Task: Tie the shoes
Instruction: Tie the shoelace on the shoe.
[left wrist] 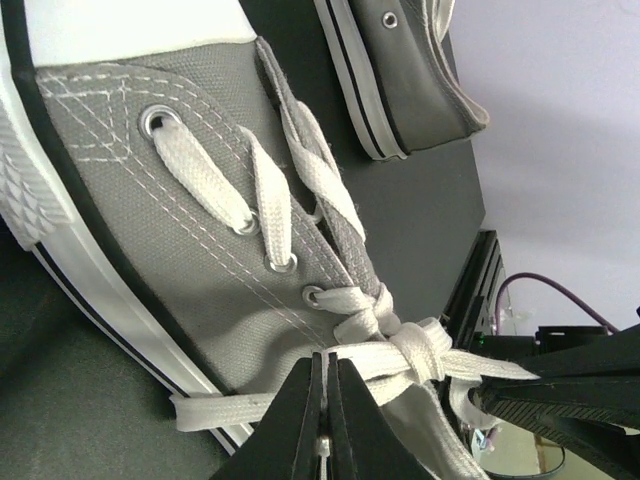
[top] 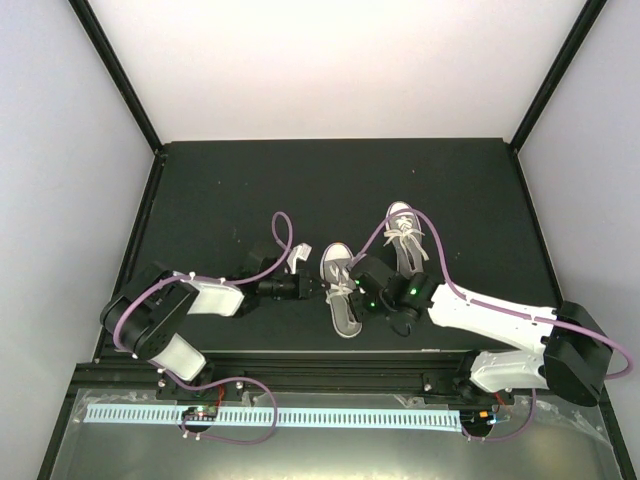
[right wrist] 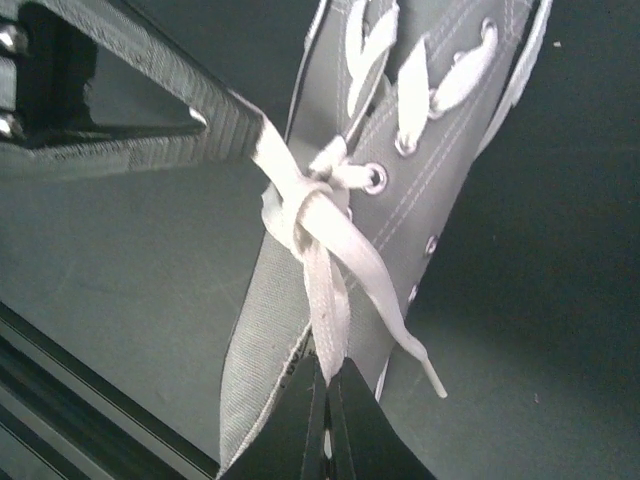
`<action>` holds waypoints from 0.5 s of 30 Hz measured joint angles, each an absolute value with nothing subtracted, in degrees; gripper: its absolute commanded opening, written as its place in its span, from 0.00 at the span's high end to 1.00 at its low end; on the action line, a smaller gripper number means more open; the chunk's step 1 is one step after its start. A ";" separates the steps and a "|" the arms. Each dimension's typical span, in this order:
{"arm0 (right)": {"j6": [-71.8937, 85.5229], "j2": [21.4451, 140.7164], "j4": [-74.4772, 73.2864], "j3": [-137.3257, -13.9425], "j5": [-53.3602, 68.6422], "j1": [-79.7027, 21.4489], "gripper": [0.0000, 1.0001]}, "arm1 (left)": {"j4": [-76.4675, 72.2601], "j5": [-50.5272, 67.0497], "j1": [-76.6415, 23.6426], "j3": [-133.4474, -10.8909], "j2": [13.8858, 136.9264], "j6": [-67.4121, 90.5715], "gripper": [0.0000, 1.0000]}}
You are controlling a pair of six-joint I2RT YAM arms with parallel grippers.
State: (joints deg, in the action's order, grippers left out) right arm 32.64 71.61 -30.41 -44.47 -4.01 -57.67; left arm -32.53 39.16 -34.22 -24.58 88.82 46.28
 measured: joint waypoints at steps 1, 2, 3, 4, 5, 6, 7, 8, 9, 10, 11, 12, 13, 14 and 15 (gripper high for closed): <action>32.53 71.64 -30.81 -44.45 -3.99 -57.67 0.98 | -32.05 38.87 -34.22 -24.82 88.82 46.09 0.98; 32.32 71.64 -31.33 -44.38 -3.97 -57.67 0.98 | -31.40 38.63 -34.22 -25.12 88.82 45.89 0.98; 32.25 71.64 -31.64 -44.31 -3.97 -57.67 0.98 | -30.89 38.35 -34.22 -25.45 88.82 45.63 0.99; 32.21 71.64 -31.92 -44.16 -3.95 -57.67 0.98 | -30.28 38.09 -34.22 -25.76 88.82 45.41 0.99; 32.23 71.59 -32.10 -43.81 -3.92 -57.63 0.98 | -29.80 37.76 -34.20 -25.98 88.82 45.12 0.99; 32.25 71.55 -32.18 -43.42 -3.90 -57.63 0.98 | -29.26 37.56 -34.17 -26.17 88.82 44.93 0.99; 32.27 71.48 -32.27 -42.87 -3.86 -57.58 0.98 | -28.88 37.36 -34.11 -26.28 88.82 44.69 0.98; 32.32 71.26 -32.25 -42.15 -3.73 -57.54 0.98 | -28.49 37.26 -34.02 -26.35 88.82 44.53 0.99; 32.47 71.05 -32.25 -41.56 -3.64 -57.52 0.98 | -28.08 37.19 -33.87 -26.44 88.82 44.40 0.98; 32.67 70.67 -32.25 -40.88 -3.42 -57.49 0.98 | -27.75 37.15 -33.71 -26.50 88.82 44.27 0.99; 32.95 70.22 -32.27 -40.36 -3.20 -57.49 0.98 | -27.55 37.15 -33.54 -26.57 88.82 44.18 0.98; 33.15 69.78 -32.18 -40.01 -2.92 -57.49 0.98 | -27.35 37.15 -33.34 -26.59 88.84 44.10 0.98; 33.36 69.36 -32.05 -39.70 -2.68 -57.49 0.98 | -27.24 37.17 -33.12 -26.59 88.86 44.01 0.98; 33.50 68.99 -31.90 -39.44 -2.50 -57.49 0.98 | -27.09 37.19 -32.95 -26.59 88.88 43.92 0.98; 33.58 68.64 -31.70 -39.24 -2.39 -57.49 0.98 | -26.94 37.26 -32.77 -26.63 88.90 43.86 0.98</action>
State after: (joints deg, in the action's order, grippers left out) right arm 33.58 68.64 -31.70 -39.24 -2.39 -57.49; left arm -26.94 37.26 -32.77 -26.63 88.90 43.86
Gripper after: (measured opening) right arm 0.031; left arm 0.025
